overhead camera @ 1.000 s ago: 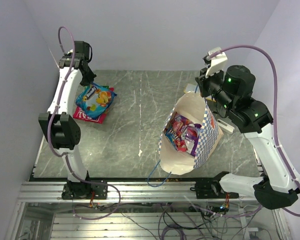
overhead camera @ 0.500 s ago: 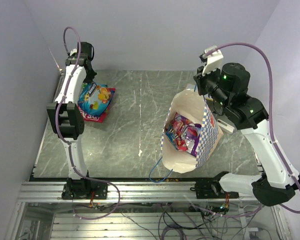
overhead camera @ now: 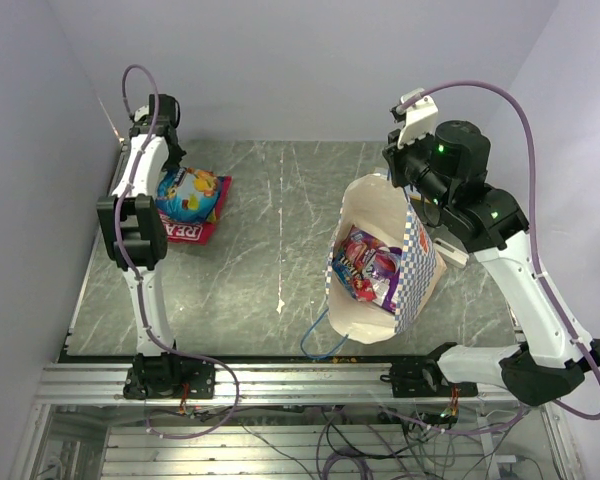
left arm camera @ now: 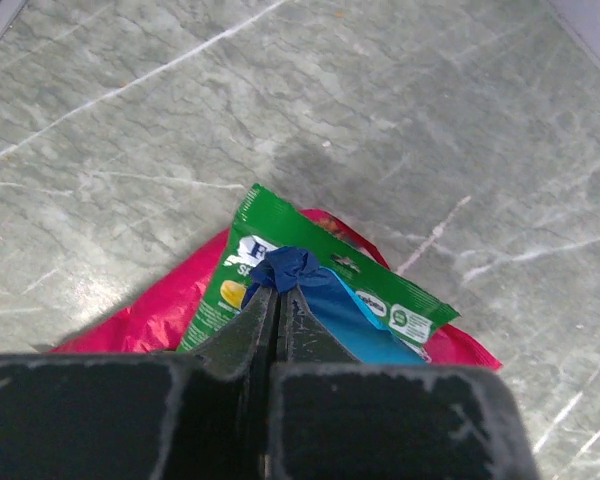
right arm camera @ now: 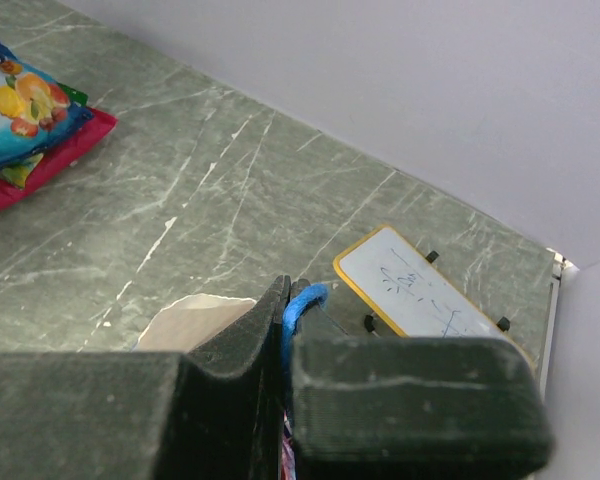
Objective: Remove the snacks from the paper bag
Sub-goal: Place the snack at the center of the board, then adjust the paper bag at the center of the board.
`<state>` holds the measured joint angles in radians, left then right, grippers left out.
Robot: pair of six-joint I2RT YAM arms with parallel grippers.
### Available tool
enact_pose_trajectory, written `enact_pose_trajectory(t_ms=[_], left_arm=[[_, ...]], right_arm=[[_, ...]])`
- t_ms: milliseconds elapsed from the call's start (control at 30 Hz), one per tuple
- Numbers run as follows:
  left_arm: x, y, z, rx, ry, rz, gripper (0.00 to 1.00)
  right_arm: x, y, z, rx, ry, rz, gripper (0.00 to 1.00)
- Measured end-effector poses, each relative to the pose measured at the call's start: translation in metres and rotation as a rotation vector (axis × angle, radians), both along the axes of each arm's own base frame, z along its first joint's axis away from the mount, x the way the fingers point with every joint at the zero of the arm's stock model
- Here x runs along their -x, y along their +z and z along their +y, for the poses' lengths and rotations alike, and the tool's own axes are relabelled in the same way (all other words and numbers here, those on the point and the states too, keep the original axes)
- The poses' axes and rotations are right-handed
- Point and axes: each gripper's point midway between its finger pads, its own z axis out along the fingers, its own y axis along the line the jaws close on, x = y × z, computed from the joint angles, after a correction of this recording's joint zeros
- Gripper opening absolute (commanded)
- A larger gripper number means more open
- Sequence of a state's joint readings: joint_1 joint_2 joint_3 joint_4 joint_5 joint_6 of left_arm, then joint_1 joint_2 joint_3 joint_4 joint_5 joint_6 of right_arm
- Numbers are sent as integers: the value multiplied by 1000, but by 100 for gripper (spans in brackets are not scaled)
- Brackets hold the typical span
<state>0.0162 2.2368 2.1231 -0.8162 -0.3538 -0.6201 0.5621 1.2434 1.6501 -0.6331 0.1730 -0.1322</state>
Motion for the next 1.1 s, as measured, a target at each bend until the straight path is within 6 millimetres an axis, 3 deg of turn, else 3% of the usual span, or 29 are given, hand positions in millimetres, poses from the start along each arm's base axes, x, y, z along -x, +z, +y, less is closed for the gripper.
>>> enact_pose_trajectory(t_ms=[333, 467, 600, 733, 967, 1100], left_arm=[[0, -32, 15, 0, -37, 9, 7], [5, -26, 17, 13, -69, -2, 24], [7, -8, 21, 7, -90, -28, 43], [9, 16, 25, -12, -104, -65, 56], [16, 68, 24, -26, -122, -159, 64], [24, 94, 9, 7, -168, -212, 66]], right_arm=[[-1, -1, 0, 1, 0, 2, 0], [-2, -2, 1, 2, 1, 6, 0], [-2, -1, 2, -1, 2, 2, 0], [-2, -1, 3, -3, 5, 1, 0], [-1, -1, 4, -6, 15, 2, 0], [0, 0, 6, -14, 26, 5, 0]])
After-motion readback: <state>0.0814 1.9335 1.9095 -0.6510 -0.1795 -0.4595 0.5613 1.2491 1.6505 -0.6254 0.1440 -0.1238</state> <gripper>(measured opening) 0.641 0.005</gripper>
